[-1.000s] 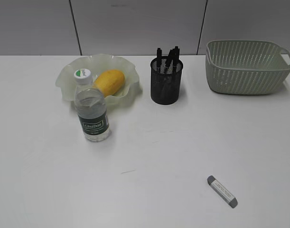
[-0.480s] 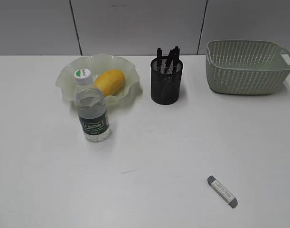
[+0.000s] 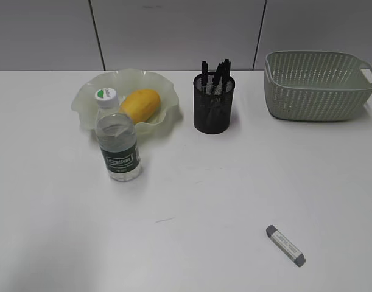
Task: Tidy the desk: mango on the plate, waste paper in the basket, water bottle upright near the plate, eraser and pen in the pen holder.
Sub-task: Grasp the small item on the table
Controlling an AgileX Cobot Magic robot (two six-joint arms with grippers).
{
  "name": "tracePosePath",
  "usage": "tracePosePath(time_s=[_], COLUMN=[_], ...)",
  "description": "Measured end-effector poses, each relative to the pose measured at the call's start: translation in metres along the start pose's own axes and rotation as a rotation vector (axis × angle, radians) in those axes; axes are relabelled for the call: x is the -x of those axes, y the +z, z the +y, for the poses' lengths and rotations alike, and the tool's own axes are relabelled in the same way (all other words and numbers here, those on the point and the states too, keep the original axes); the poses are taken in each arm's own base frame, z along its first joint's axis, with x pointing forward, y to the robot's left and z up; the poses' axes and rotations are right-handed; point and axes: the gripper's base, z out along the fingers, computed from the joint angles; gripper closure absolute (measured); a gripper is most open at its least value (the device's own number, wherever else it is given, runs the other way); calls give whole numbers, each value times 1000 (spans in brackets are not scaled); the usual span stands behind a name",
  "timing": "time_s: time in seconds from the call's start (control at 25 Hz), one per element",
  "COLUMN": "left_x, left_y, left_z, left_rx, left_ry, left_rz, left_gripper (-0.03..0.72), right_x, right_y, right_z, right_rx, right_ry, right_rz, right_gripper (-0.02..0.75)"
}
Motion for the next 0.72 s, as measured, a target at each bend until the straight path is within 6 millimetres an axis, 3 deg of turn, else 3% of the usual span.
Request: tracePosePath(time_s=[0.16, 0.32, 0.48, 0.6, 0.72], left_x=[22, 31, 20, 9, 1], left_y=[43, 85, 143, 187, 225], left_z=[-3, -35, -82, -114, -133], left_rx=[-149, -276, -350, -381, -388], left_ry=[13, 50, -16, -47, -87], left_rz=[56, 125, 279, 401, 474], left_gripper=[451, 451, 436, 361, 291], right_x=[0, 0, 0, 0, 0], right_y=[0, 0, 0, 0, 0], right_z=[0, 0, 0, 0, 0], right_rx=[0, 0, 0, 0, 0], right_ry=[-1, -1, -1, -1, -1], right_rz=[-1, -2, -2, -2, -2], right_gripper=[336, 381, 395, 398, 398])
